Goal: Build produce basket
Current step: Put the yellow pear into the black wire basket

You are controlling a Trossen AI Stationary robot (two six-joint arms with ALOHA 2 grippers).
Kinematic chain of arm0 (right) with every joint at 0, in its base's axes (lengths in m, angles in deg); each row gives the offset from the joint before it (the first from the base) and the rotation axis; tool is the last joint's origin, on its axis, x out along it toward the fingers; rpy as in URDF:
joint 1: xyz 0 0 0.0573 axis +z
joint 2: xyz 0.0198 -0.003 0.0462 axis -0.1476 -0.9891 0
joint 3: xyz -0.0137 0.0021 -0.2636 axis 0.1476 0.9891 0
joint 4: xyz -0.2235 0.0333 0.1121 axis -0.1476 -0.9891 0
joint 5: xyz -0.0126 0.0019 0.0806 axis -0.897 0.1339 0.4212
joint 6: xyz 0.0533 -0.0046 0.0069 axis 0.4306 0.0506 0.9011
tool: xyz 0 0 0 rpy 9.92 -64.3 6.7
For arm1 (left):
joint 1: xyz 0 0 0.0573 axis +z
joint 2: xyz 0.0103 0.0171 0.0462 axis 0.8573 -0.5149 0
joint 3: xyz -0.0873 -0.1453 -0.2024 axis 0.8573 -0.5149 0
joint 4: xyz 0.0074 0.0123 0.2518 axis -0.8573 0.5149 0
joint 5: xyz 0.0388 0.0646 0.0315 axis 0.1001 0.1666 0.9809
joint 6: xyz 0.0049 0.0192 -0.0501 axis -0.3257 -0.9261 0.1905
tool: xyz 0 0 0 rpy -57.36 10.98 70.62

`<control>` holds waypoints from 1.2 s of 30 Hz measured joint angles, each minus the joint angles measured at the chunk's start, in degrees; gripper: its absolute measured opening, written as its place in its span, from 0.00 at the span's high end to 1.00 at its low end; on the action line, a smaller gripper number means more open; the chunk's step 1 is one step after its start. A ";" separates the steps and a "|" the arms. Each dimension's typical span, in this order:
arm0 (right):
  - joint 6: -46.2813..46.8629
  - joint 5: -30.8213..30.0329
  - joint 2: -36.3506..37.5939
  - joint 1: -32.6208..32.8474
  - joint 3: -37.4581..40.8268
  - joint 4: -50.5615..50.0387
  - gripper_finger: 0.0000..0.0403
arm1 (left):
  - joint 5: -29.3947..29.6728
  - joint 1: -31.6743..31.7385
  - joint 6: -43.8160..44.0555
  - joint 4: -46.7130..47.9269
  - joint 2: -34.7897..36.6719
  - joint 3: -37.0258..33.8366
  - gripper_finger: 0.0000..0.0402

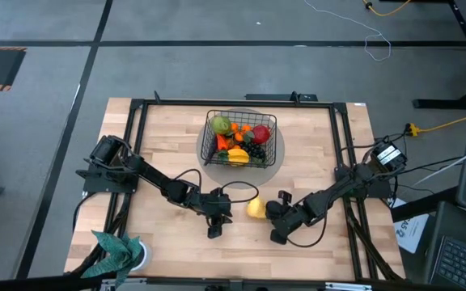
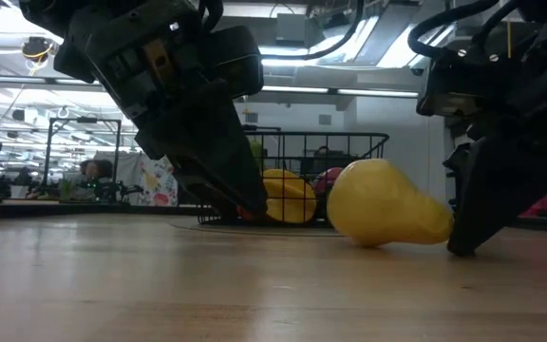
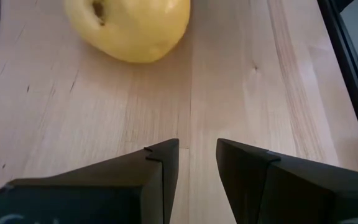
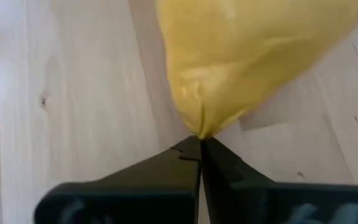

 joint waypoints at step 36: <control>-4.01 -47.01 0.07 -2.78 -24.53 -36.74 1.00 | -1.40 -1.18 -3.78 -3.65 0.24 0.00 0.76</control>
